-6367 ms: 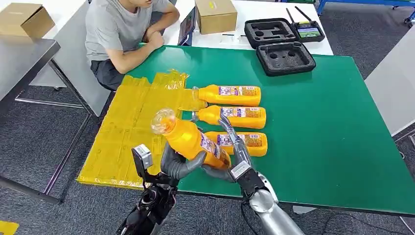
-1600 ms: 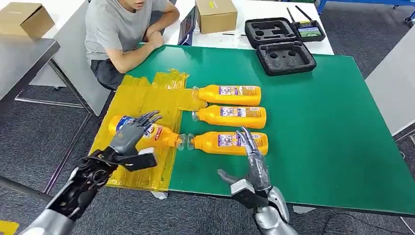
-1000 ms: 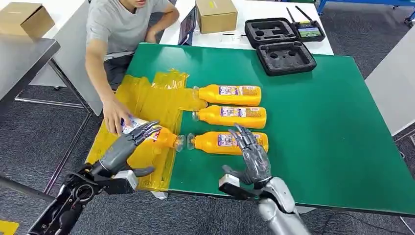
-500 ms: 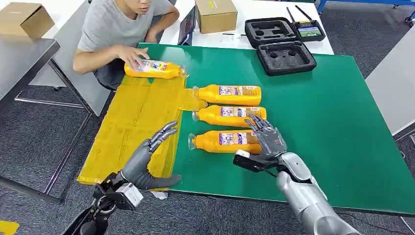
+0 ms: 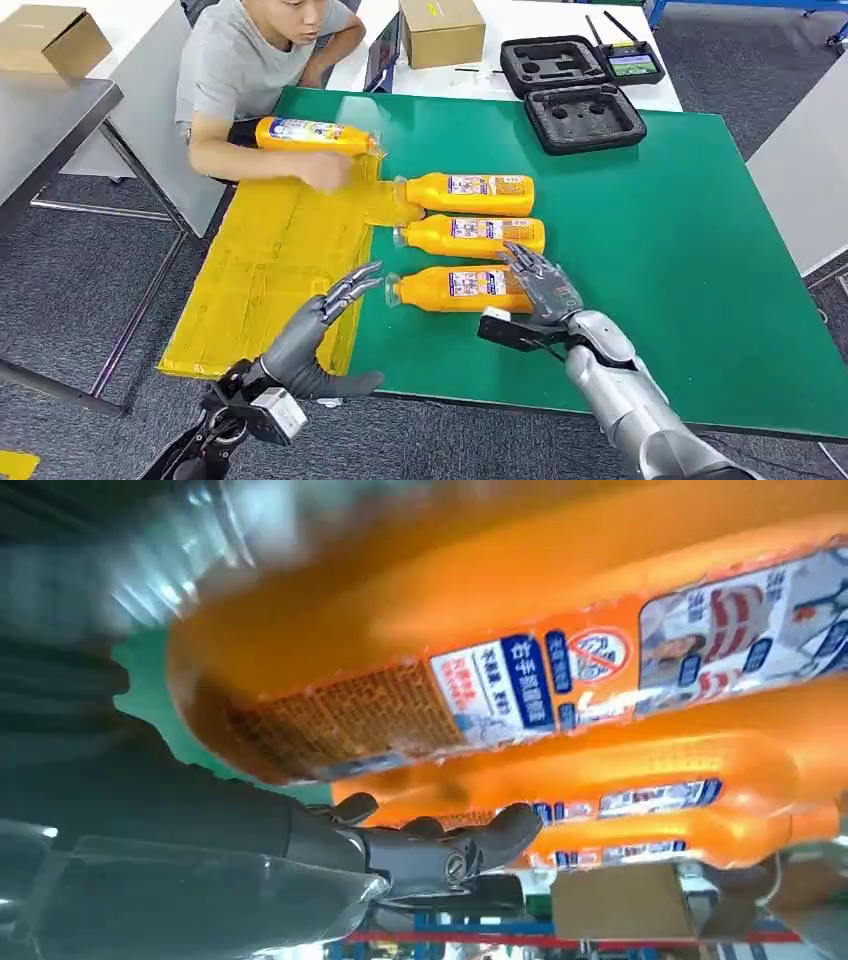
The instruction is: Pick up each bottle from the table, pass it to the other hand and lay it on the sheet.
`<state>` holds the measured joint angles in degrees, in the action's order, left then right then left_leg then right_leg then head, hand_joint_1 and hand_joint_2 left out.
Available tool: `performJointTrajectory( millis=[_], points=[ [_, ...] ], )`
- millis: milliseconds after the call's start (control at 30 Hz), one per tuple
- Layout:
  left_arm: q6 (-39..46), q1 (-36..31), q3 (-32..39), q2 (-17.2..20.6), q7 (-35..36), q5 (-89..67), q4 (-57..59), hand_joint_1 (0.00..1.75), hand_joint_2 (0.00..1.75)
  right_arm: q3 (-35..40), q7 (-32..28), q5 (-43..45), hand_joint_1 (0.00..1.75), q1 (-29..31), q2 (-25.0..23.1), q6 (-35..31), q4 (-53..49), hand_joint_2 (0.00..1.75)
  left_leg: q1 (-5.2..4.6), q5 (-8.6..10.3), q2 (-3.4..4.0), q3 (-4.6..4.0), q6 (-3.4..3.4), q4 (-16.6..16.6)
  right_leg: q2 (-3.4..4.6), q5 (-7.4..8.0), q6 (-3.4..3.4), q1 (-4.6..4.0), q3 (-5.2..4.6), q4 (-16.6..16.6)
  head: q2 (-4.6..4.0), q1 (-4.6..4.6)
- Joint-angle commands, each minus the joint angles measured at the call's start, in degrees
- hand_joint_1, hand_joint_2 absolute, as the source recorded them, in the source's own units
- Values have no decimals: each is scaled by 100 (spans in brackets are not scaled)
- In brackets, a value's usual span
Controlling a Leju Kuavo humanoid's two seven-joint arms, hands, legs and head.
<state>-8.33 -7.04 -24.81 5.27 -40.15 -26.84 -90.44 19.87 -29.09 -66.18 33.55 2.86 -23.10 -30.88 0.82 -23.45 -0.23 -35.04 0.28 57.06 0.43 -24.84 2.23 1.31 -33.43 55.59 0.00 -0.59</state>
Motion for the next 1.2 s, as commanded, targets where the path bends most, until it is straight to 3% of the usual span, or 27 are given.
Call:
performJointTrajectory(
  millis=[33, 367, 500, 533, 567, 600, 633, 900, 1200],
  points=[
    [-28, -173, -118, -51, 15, -17, 301, 0, 175, -61, -41, -4, 0, 356, -74, 61, 515, 175, 2, -11, 2, 21, 4, 4, -3, -9, -11, -6, 23, -1, 0, 0],
    [-120, -292, -258, -105, 15, -50, 474, 0, 175, 140, -192, -2, 0, 274, -70, 795, 582, 175, 5, -10, -6, 26, 3, 0, -12, -10, -13, -8, 32, -7, 0, 0],
    [-113, -253, -246, -148, 15, -93, 486, 0, 175, 344, 206, -209, 7, 392, 5, 1175, 804, 175, 5, -9, -7, 26, 3, -1, -13, -9, -12, -8, 31, -8, 0, -2],
    [-113, -232, -242, -153, 15, -97, 476, 0, 175, 338, 255, -205, 23, 411, 8, 1227, 834, 175, 2, -6, -5, 22, 3, -2, -10, -7, -9, -4, 24, -7, 0, 0],
    [-99, -196, -239, -153, 15, -112, 445, 0, 175, 324, 248, -180, 138, 427, 17, 1273, 854, 175, 6, -9, -6, 28, 4, -1, -12, -8, -12, -9, 33, -8, 0, 0],
    [-113, -162, -211, -172, 15, -118, 426, 0, 175, 307, 269, -150, 168, 454, 28, 1386, 905, 175, 6, -9, -7, 33, 4, -2, -14, -9, -13, -9, 38, -10, 0, -2],
    [-127, -146, -192, -186, 15, -137, 412, 0, 175, 363, 340, -219, 173, 469, 45, 1366, 913, 175, 7, -13, -6, 41, 4, -1, -13, -12, -15, -10, 45, -11, -2, 0],
    [-67, 153, 46, -223, 15, -334, 263, 0, 175, 539, 566, -352, 175, 763, -30, 1972, 1200, 175, 7, -10, -1, 59, 4, -4, -8, -6, -14, -10, 63, -15, 0, 2],
    [-96, 295, 237, -330, 15, -572, 134, 0, 175, 587, 492, -315, 175, 851, -195, 2059, 1259, 175, 6, -6, 0, 64, 3, -3, -6, -3, -10, -9, 66, -11, 0, 0]
  ],
)
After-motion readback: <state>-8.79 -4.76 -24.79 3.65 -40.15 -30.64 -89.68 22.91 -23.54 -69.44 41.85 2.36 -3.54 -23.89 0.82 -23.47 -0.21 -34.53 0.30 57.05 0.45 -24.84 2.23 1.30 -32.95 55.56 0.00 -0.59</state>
